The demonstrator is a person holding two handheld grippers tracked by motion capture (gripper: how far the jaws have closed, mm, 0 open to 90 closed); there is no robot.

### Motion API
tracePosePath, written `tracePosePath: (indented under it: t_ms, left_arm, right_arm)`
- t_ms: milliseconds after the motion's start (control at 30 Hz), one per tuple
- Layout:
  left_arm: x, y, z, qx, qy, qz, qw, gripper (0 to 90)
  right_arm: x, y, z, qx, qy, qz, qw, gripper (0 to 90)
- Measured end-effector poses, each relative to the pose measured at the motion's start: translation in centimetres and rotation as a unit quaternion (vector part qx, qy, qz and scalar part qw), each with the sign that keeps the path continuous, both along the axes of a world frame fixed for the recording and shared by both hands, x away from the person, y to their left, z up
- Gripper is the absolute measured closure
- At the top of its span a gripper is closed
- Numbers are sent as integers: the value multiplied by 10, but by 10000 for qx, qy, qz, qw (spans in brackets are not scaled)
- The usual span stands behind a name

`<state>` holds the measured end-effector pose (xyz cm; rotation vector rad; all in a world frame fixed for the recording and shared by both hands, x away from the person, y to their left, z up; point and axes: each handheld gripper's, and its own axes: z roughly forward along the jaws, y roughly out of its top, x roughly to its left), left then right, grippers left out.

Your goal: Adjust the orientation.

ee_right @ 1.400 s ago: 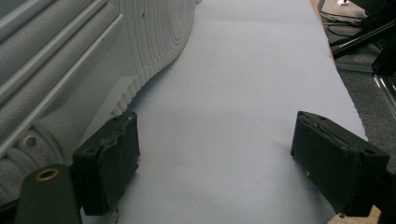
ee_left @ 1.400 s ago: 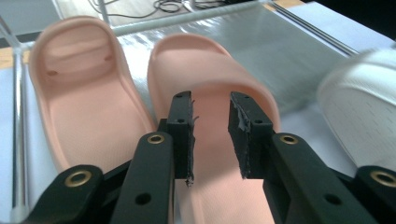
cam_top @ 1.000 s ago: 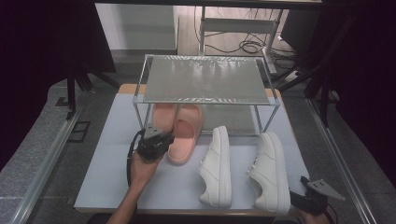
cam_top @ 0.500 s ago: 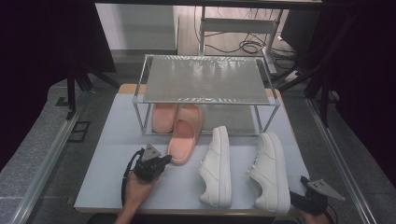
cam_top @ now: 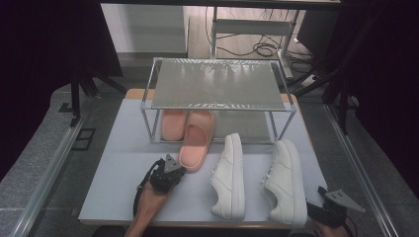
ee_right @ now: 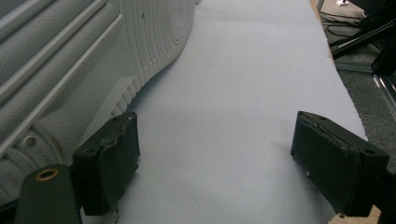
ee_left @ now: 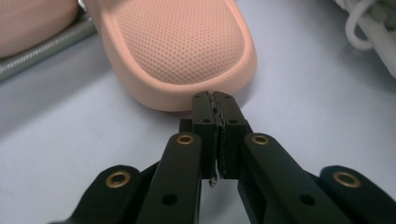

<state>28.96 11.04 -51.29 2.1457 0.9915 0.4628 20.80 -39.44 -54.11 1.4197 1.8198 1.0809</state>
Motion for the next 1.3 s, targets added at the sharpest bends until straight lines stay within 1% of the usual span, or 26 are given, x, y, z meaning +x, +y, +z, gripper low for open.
tracePosePath:
  t_ms: [100, 167, 233, 267, 367, 467, 633, 667, 700, 733, 833, 867, 1000, 1300]
  left_arm:
    - [3, -3, 2, -53, -52, 29, 10000, 871]
    - [7, -7, 6, -115, -151, 37, 9998, 863]
    - [8, -9, 8, -98, -184, 34, 9998, 862]
    - [10, -11, 11, -90, -234, 25, 9997, 862]
    - [14, -15, 14, -76, -264, 23, 9996, 861]
    - [17, -17, 14, -62, -249, 3, 9997, 859]
    - [23, -20, 12, -80, -256, 36, 9996, 858]
    - [25, -21, 13, -10, -288, 55, 9996, 858]
    - [25, -21, 13, -10, -288, 55, 9996, 859]
    - [28, -22, 13, 42, -294, 72, 9995, 858]
    - [33, -23, 12, 64, -301, 115, 9995, 859]
    - [35, -24, 11, 3, -305, 147, 9994, 859]
    - [41, -24, 10, -79, -283, 199, 9994, 859]
    - [54, -25, 8, -193, -219, 305, 9991, 863]
  right_arm:
    - [0, 0, 0, 1, 1, 0, 10000, 154]
    - [0, 0, 0, 0, 3, 2, 10000, 154]
    - [0, 0, 0, 1, 3, 1, 10000, 154]
    - [0, 0, 0, 0, 4, 1, 10000, 154]
    - [0, 0, 0, -4, 5, 4, 10000, 154]
    - [0, 0, 0, 1, 4, 3, 10000, 154]
    - [0, 0, 0, -4, 5, 6, 10000, 154]
    - [0, 0, 0, -5, 4, 6, 10000, 154]
    - [0, 0, 0, -5, 4, 6, 10000, 154]
    - [0, 0, 0, -4, 4, 5, 10000, 154]
    - [0, 0, 0, -5, 4, 6, 10000, 154]
    - [0, 0, 0, -5, 4, 6, 10000, 154]
    - [0, 0, 0, -5, 5, 8, 10000, 154]
    - [0, 0, 0, -6, 6, 8, 10000, 154]
